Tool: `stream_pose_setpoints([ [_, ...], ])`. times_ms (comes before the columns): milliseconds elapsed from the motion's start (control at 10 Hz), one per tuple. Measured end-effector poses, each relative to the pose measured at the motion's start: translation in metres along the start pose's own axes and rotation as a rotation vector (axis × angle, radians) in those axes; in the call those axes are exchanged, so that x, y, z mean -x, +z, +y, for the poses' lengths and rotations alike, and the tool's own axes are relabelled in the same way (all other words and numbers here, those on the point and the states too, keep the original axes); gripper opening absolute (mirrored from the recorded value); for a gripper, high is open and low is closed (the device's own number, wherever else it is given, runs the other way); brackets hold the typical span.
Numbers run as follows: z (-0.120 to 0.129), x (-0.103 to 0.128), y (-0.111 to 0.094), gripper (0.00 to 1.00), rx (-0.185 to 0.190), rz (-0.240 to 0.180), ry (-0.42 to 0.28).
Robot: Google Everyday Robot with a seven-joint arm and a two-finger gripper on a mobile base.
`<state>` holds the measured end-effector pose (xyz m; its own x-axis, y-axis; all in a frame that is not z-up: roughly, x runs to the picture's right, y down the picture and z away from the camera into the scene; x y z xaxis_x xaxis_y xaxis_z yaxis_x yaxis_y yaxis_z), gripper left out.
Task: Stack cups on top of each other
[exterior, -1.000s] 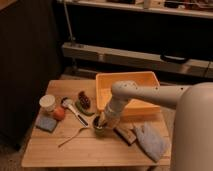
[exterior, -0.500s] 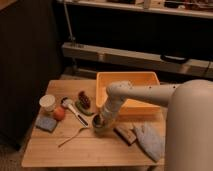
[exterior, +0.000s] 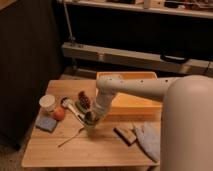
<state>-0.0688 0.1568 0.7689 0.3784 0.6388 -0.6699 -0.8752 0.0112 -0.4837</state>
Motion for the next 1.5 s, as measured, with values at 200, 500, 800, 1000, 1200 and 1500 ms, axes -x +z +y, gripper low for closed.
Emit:
stream_pose_setpoints([
  [200,0.031,0.021,-0.026,0.00,-0.016,-0.021,-0.055],
  [500,0.070,0.079,-0.051,0.00,-0.054,-0.054,-0.133],
  [800,0.098,0.136,-0.061,0.00,-0.090,-0.079,-0.193],
  [1000,0.118,0.165,-0.055,0.00,-0.097,-0.078,-0.221],
  [1200,0.133,0.192,-0.043,0.00,-0.078,-0.066,-0.244],
  [1500,0.141,0.207,-0.030,0.00,-0.012,-0.056,-0.268],
])
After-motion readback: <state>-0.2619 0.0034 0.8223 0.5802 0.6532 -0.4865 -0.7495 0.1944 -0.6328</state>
